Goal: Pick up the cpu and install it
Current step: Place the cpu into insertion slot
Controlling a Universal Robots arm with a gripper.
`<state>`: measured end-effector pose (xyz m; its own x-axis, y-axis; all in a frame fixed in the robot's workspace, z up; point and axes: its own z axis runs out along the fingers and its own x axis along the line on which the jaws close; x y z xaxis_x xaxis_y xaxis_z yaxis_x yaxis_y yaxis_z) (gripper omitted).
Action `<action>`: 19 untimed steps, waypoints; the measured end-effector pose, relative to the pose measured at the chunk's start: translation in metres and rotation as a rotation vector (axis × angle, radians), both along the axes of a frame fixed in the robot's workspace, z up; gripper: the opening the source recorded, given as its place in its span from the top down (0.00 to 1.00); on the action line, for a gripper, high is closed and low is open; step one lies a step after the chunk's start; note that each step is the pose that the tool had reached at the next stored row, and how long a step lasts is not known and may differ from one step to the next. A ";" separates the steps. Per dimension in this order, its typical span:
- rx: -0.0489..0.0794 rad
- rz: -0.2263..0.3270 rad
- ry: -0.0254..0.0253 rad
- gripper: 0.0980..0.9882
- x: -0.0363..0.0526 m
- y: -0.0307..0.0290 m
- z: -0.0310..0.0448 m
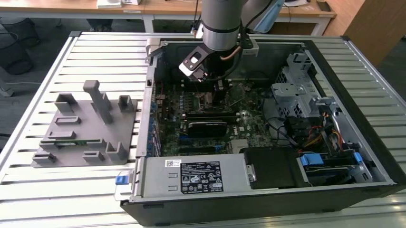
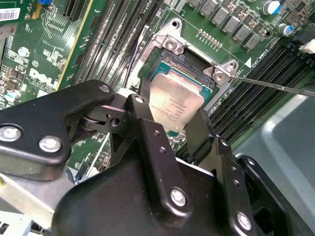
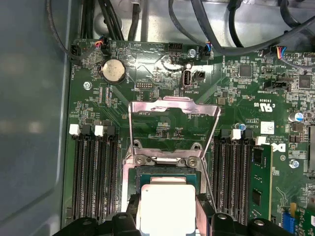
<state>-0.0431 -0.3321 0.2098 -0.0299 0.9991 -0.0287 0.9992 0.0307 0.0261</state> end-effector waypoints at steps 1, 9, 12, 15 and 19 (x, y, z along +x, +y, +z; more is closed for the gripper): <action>0.000 -0.001 0.0000 0.52 -0.0002 0.0000 -0.0006; 0.000 -0.007 0.0000 0.52 -0.0004 0.0001 -0.0069; 0.001 -0.009 0.0000 0.52 -0.0004 0.0001 -0.0090; 0.001 -0.009 0.0000 0.52 -0.0004 0.0001 -0.0106; 0.001 -0.010 0.0001 0.52 -0.0004 0.0001 -0.0123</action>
